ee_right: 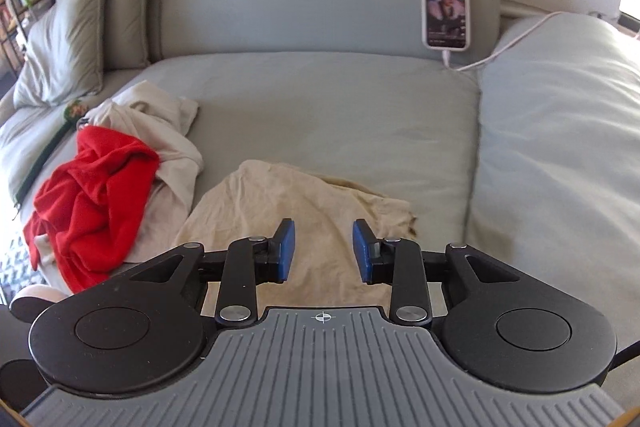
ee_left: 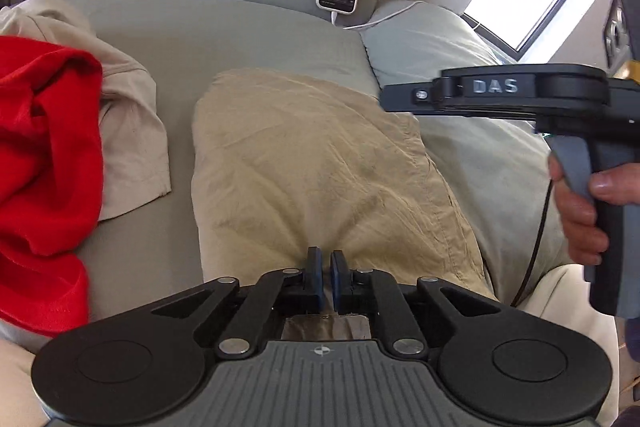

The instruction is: Fold clothes

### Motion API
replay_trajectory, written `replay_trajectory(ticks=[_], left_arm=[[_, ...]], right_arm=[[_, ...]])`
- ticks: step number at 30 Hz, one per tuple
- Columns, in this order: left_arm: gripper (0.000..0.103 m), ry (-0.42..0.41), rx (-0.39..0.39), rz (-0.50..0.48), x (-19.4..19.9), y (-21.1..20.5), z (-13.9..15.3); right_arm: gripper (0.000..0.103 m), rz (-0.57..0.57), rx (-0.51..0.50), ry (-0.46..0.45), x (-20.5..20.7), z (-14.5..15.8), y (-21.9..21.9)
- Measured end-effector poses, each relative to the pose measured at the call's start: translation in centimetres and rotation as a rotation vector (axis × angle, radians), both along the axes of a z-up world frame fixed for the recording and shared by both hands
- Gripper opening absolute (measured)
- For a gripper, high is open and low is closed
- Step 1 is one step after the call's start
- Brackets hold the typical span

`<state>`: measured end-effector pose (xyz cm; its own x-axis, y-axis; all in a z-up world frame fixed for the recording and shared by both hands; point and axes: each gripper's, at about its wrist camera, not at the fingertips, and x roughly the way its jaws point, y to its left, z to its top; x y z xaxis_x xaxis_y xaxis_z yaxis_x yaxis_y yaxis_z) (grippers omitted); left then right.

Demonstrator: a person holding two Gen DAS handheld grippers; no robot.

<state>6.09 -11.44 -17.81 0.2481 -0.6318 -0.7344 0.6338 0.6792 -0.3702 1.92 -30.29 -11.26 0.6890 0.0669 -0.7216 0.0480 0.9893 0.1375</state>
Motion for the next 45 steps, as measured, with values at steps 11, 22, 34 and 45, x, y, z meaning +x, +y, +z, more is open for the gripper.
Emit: replay_trajectory(ticks=[11,22,34,45], left_arm=[[0.011,-0.047,0.028,-0.018,-0.6,-0.3,0.3],[0.011,-0.075,0.058,-0.016,-1.1,-0.6,0.6],[0.009,-0.066,0.09,-0.182,-4.6,-0.8,1.2],[0.01,-0.026,0.115,-0.381,-9.6,-1.0,0.6]], right_arm=[[0.029,-0.037,-0.278,0.072,5.7,-6.5,-1.3],[0.032,-0.222,0.039,0.043,-0.1,-1.9,-6.8],[0.023,-0.275,-0.177,0.23,-5.0,-5.5,-5.3],[0.039,-0.2,0.147,0.097,-11.5,0.3,-3.9]])
